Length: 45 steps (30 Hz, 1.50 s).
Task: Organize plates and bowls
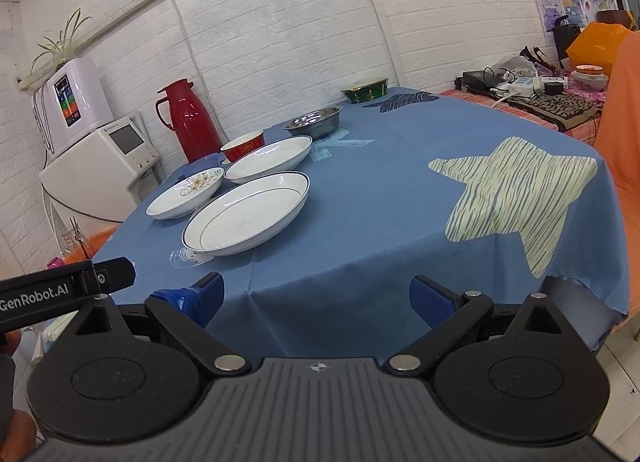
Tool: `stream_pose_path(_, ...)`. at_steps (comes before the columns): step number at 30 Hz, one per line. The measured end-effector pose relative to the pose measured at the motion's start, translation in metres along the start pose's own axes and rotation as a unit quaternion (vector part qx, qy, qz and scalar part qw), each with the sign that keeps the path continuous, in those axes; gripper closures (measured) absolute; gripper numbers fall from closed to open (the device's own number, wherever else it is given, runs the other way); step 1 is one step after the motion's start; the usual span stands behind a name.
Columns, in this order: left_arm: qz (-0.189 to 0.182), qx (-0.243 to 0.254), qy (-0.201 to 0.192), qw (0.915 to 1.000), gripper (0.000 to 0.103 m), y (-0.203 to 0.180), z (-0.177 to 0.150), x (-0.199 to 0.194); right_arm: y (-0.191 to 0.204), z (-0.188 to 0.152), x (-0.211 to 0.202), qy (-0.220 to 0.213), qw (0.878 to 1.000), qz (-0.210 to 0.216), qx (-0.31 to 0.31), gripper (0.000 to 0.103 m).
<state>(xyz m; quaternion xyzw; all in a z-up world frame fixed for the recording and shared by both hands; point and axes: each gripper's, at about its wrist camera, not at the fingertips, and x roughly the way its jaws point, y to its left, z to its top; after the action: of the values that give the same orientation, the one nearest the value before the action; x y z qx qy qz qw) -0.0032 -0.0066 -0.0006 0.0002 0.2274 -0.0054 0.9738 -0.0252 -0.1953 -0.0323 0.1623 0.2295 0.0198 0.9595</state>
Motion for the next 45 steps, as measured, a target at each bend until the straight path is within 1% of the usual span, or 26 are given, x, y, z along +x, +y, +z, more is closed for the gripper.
stream_pose_path(39,-0.002,0.003,0.005,1.0,0.01,-0.003,-0.001,0.003,-0.003,0.0,0.004,0.01,1.0,0.003,0.01,0.016)
stream_pose_path(45,0.007,0.002,0.002,1.0,0.01,0.007,0.004,0.012,-0.003,0.0,0.005,-0.001,1.0,-0.004,0.004,0.016)
